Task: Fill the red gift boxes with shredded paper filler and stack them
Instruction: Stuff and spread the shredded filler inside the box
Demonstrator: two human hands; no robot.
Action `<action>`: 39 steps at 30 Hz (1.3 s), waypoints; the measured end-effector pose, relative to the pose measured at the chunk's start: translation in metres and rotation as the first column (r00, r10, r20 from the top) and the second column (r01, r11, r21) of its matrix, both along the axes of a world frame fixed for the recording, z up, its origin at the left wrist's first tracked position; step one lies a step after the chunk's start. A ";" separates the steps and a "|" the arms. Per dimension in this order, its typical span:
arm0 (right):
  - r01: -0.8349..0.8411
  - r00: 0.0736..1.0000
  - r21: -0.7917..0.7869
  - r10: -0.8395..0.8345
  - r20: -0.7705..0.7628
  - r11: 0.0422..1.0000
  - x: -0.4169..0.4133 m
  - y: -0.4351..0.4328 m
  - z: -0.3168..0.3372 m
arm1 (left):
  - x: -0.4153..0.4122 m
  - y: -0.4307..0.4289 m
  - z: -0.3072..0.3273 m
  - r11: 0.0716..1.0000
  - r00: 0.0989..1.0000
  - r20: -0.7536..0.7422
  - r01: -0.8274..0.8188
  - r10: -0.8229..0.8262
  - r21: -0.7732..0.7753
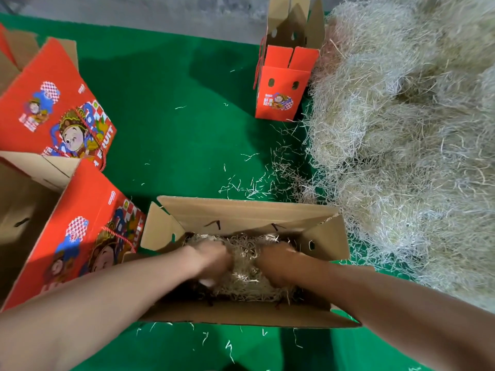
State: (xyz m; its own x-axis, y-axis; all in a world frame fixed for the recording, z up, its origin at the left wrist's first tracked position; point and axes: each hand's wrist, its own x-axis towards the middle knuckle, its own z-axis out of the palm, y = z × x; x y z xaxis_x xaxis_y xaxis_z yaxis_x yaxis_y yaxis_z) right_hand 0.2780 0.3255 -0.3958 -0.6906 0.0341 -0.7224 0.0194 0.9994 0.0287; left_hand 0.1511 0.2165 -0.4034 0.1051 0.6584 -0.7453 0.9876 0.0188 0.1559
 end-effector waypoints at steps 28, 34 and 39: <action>0.404 0.704 0.026 -0.293 -0.647 0.914 0.015 0.049 0.122 | -0.026 -0.036 0.120 0.870 0.917 0.105 -0.399 0.385 0.291; 0.483 0.656 -0.109 -0.442 -0.613 0.869 -0.011 0.061 0.131 | -0.023 -0.032 0.156 0.738 0.878 0.107 -0.452 0.466 0.501; 0.626 0.413 -0.389 -0.710 -0.570 0.676 -0.036 0.050 0.129 | -0.021 -0.031 0.147 0.386 0.657 0.209 -0.638 0.725 0.667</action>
State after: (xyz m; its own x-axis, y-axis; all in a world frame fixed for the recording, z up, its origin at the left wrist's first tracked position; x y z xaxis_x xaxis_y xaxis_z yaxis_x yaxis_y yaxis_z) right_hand 0.2417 0.3753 -0.2668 -0.7421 0.6549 -0.1427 0.6521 0.6563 -0.3795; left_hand 0.1301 0.1858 -0.2565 -0.6511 0.7556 -0.0722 0.6993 0.6341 0.3300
